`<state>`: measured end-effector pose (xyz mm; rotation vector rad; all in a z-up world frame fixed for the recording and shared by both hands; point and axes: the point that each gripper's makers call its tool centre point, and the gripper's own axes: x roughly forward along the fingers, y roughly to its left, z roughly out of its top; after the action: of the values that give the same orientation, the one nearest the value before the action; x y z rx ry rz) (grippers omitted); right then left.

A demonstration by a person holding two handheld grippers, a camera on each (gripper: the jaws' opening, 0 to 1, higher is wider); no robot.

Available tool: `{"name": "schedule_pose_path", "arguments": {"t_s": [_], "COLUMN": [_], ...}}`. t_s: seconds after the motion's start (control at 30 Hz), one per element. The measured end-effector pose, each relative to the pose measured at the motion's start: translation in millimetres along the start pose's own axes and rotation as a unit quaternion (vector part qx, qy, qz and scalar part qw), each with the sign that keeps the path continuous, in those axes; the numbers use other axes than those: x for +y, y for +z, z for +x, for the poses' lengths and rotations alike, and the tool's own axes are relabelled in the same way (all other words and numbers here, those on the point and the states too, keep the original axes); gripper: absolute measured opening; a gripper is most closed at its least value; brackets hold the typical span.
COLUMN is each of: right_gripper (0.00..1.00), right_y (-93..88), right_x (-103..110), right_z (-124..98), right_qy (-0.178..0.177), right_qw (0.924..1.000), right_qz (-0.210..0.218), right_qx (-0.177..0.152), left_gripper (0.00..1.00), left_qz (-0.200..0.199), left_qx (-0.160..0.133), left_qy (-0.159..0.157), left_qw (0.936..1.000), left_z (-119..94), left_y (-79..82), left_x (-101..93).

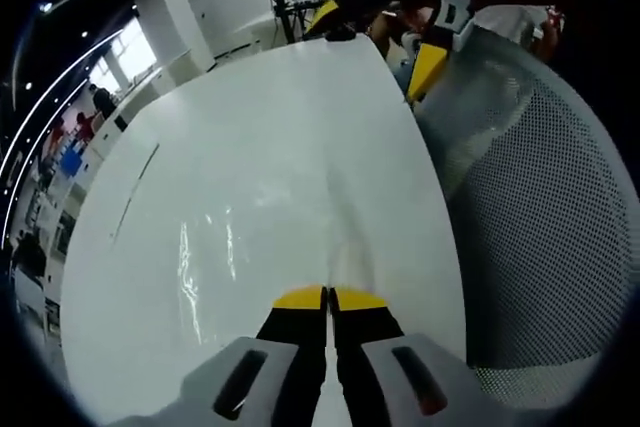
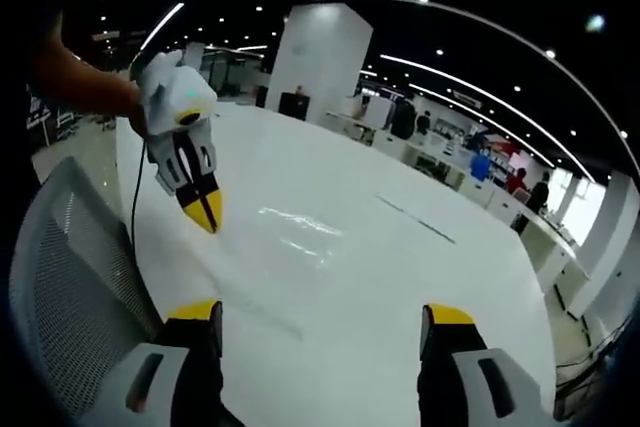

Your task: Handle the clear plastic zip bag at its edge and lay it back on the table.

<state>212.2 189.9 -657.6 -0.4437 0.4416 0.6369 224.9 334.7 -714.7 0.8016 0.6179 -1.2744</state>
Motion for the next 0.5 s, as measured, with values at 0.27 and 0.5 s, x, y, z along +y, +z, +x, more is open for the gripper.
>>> {"name": "schedule_pose_path", "arguments": {"t_s": [0.27,0.5], "right_gripper": [0.7,0.62], "right_y": [11.9,18.8], "right_x": [11,23], "right_z": [6,11], "right_qy": [0.034,0.067], "right_qw": [0.999,0.9964], "right_qz": [-0.025,-0.044], "right_qx": [-0.015,-0.025], "left_gripper": [0.0,0.0], "left_qz": [0.013,0.031], "left_qx": [-0.016,-0.029], "left_qy": [-0.009,-0.022], "left_qw": [0.9998,0.9988], "left_z": [-9,-15], "left_y": [10.7,21.2], "left_x": [-5.4,-14.8]}}
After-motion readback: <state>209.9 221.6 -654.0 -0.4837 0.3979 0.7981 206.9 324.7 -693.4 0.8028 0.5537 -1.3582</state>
